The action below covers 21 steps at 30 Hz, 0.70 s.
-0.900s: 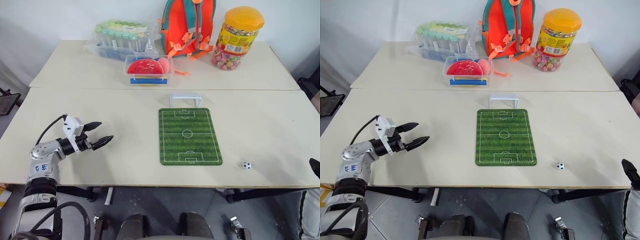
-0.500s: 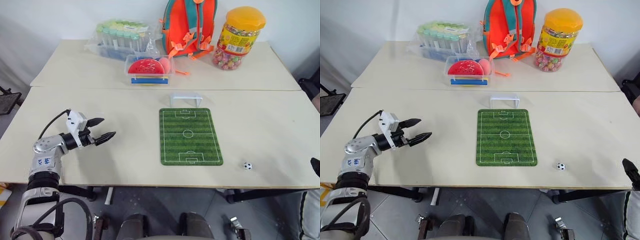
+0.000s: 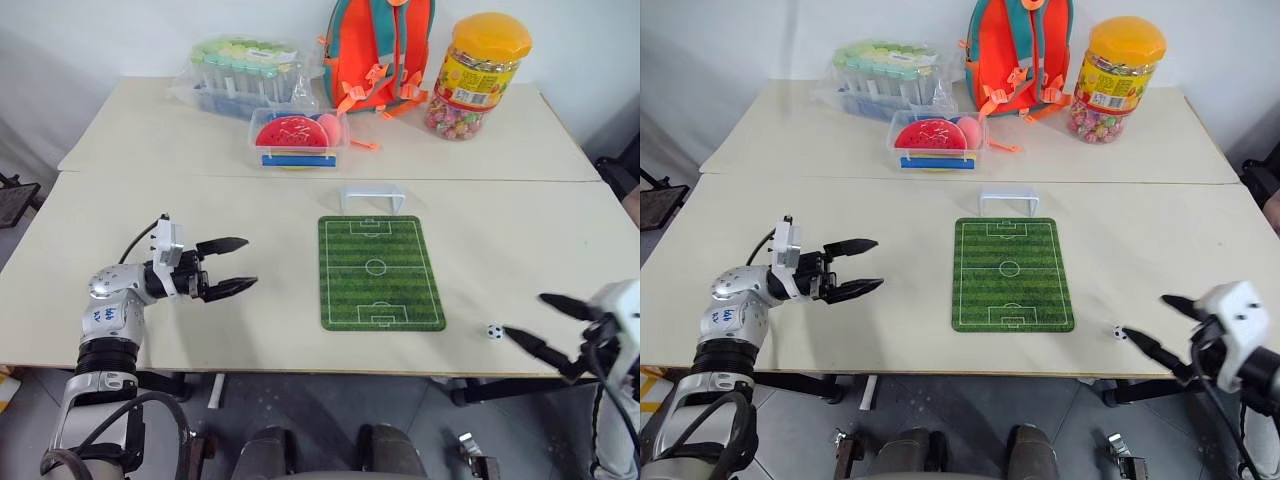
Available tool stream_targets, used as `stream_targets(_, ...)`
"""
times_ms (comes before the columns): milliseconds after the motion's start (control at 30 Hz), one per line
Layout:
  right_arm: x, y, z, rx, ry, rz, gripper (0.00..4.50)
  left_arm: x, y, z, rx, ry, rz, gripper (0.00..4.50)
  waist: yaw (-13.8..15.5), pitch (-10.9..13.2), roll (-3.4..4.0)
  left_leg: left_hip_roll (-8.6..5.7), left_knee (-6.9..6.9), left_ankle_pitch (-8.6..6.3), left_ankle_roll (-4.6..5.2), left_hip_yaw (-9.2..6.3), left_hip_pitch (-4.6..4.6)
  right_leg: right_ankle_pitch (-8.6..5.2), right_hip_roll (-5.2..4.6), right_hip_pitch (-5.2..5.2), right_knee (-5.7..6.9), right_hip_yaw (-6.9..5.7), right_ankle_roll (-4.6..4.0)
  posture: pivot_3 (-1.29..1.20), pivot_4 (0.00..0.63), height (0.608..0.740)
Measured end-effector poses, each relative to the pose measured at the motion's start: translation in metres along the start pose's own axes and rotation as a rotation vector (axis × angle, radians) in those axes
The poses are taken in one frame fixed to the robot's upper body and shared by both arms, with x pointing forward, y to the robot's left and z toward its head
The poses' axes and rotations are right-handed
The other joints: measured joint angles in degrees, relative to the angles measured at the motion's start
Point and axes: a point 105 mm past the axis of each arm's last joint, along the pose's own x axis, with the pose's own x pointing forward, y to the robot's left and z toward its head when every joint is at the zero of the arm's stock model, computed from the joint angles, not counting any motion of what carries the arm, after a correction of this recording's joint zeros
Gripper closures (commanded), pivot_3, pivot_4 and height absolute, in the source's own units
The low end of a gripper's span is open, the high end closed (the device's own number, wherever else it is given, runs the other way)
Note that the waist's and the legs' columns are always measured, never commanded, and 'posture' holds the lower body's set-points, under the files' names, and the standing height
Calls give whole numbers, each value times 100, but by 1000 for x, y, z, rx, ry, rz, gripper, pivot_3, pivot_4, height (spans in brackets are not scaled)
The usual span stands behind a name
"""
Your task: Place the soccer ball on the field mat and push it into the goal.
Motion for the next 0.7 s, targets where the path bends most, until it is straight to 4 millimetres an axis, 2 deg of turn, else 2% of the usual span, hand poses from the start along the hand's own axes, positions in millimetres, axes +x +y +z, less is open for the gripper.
stream_targets(100, 12, 7, -8, -19, 30, 96, 42, 4, -5, -4, -6, 11, -35, 0, 16, 6, -10, -1, 6, 0, 0, -7, -5, 0, 0, -1, 1, -3, 0, 0, 150, 740)
stream_targets(300, 25, -6, -26, -38, 70, 109, 42, 1, -16, -13, -14, 54, -56, 0, 1, 13, -22, 1, 11, 0, 0, -8, -7, 1, 0, 0, 2, -6, 1, 0, 150, 740)
stream_targets(533, 27, -13, -32, -33, 75, 104, 42, -6, -23, -11, -7, 71, -63, 0, 3, 13, -21, 4, 11, 0, 0, -11, -7, 1, -1, 1, 2, -8, 1, 0, 150, 740)
stream_targets(633, 30, -12, -43, -4, 85, 113, 624, -6, -25, -10, -3, 66, -66, 0, 12, 13, -21, 4, 11, 0, 0, -12, -8, 1, -2, 1, 2, -8, 1, 0, 150, 740)
stream_targets(700, 30, -13, -44, -19, 86, 113, 1259, -6, -25, -11, -5, 67, -69, 0, 9, 13, -21, 4, 12, 0, 0, -12, -9, 1, -2, 1, 1, -8, 1, 0, 150, 740)
